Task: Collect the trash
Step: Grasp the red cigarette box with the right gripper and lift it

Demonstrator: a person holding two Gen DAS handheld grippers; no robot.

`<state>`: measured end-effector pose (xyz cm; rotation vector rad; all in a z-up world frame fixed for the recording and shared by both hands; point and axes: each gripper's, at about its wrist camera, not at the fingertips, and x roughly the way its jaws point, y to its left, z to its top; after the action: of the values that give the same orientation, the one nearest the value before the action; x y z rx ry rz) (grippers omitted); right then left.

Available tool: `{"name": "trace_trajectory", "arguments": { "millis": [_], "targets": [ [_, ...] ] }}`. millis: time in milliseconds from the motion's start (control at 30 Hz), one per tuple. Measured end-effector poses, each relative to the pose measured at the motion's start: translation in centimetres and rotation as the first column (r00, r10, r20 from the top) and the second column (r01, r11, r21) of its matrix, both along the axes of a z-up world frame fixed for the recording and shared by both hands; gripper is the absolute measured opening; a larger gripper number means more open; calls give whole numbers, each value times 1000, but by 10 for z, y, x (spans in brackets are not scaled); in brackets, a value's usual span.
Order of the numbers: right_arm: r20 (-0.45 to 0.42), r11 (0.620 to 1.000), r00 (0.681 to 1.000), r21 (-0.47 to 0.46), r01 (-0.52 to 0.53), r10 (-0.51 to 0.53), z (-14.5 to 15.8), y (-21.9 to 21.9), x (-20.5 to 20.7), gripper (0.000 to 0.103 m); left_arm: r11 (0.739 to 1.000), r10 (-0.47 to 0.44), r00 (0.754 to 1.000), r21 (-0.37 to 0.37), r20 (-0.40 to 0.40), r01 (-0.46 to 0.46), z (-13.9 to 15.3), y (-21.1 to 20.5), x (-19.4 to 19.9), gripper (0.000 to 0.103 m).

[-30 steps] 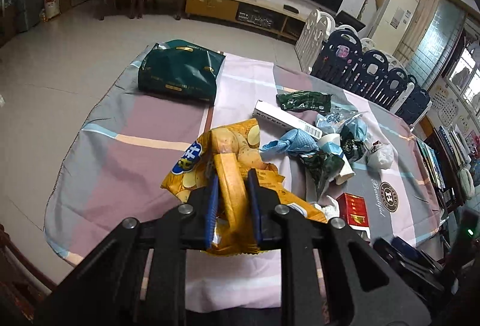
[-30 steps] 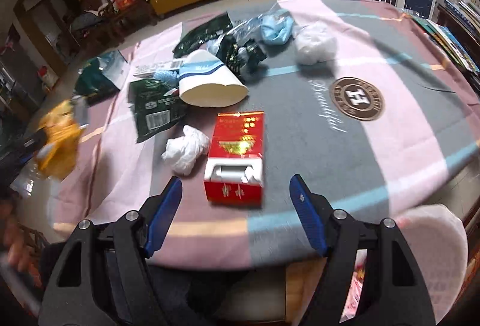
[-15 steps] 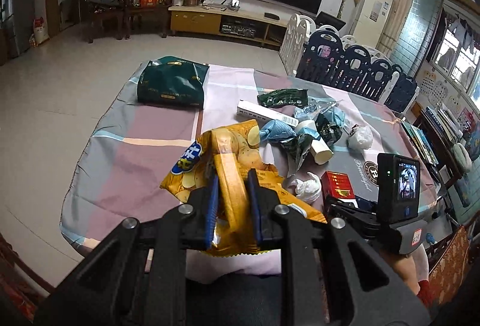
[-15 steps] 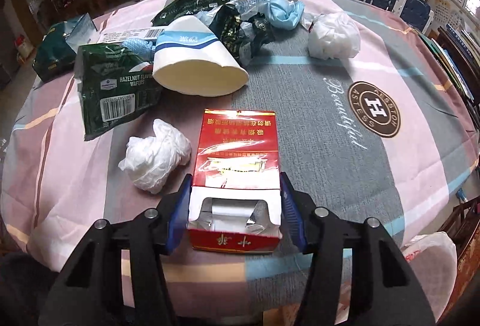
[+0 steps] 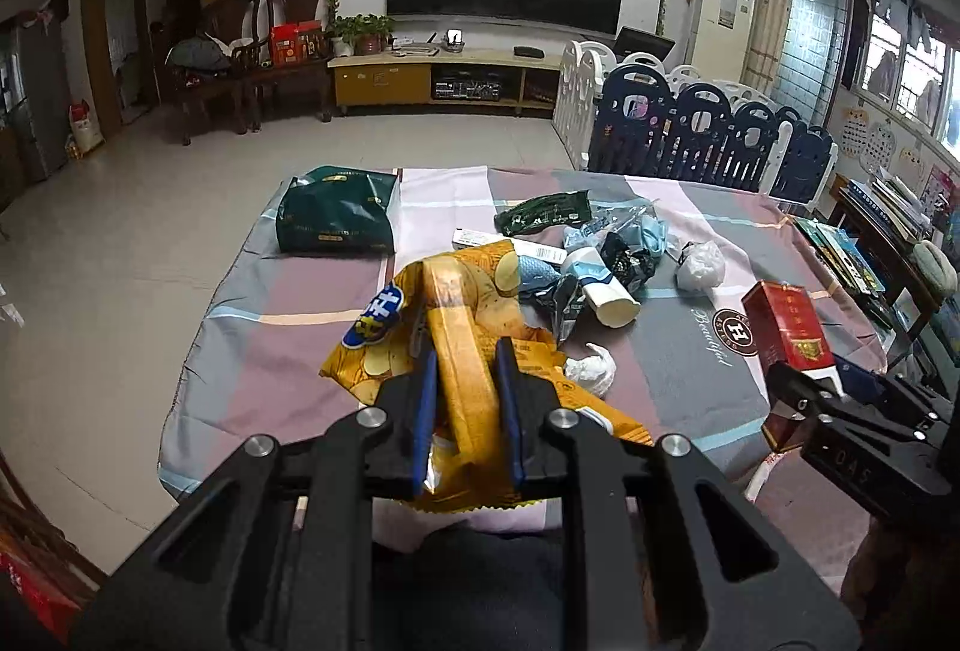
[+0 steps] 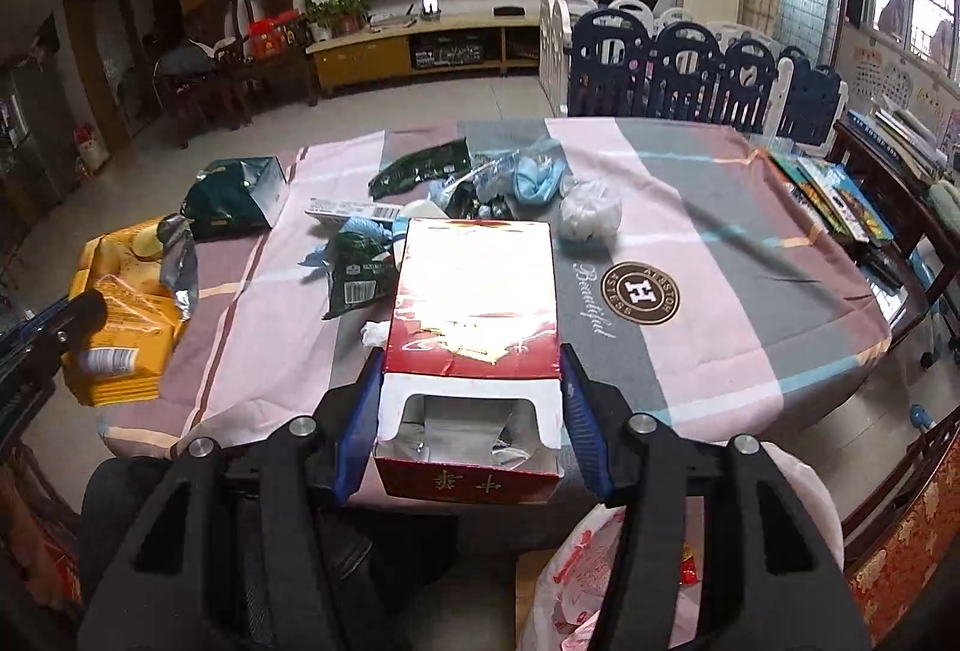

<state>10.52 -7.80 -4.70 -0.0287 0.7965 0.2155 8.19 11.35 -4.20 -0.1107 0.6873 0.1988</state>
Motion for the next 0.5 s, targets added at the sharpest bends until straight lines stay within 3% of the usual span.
{"name": "trace_trajectory", "arguments": {
  "millis": [200, 500],
  "targets": [
    [55, 1000, 998, -24, -9, 10, 29, -8, -30, 55, 1000, -7, 1000, 12, 26, 7, 13, -3, -20, 20],
    [81, 1000, 997, -28, -3, 5, 44, -6, -43, 55, 1000, -3, 999, -9, 44, 3, 21, 7, -31, 20]
  ]
}}
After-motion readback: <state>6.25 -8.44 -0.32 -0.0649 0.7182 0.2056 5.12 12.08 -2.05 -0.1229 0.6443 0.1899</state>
